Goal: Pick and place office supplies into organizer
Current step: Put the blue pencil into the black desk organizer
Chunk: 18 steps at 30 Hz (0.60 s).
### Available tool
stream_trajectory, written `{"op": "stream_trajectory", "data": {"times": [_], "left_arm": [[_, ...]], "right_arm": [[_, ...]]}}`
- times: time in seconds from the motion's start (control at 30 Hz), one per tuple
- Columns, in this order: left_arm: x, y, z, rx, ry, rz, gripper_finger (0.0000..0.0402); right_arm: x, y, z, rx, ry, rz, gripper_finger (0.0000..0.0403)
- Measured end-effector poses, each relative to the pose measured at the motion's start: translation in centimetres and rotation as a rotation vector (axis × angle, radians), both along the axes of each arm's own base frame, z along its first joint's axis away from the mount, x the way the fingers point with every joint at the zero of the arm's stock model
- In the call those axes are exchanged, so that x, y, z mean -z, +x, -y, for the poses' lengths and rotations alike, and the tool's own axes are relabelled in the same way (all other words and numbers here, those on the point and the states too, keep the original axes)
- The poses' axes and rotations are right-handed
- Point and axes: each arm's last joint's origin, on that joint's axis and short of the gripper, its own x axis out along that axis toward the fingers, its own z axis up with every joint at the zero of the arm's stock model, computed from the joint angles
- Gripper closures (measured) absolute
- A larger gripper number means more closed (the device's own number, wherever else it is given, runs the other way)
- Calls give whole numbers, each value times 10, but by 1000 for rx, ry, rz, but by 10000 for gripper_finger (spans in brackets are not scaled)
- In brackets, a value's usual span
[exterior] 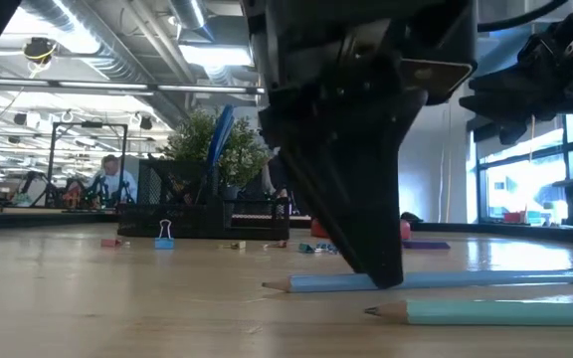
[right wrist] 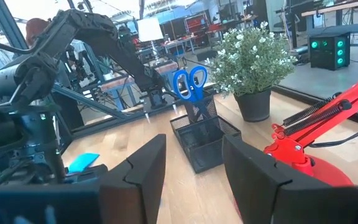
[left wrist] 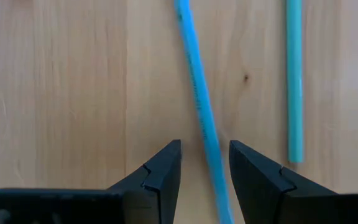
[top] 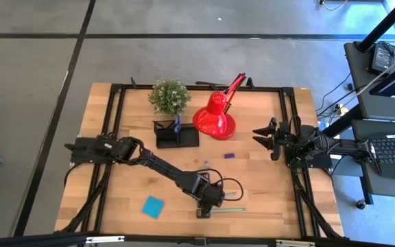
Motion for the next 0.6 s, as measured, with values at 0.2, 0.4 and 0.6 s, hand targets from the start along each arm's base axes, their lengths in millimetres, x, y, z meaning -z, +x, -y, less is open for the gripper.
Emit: {"op": "stream_trajectory", "data": {"times": [0.2, 0.4, 0.6], "left_arm": [[17, -2, -1, -17, 18, -72, 272], [20, -2, -1, -14, 27, -83, 297], [20, -2, -2, -16, 32, -87, 346]], "right_arm": [[0, 0, 0, 0, -3, 0, 241], [0, 0, 0, 0, -7, -1, 241], [0, 0, 0, 0, -7, -1, 241]]}}
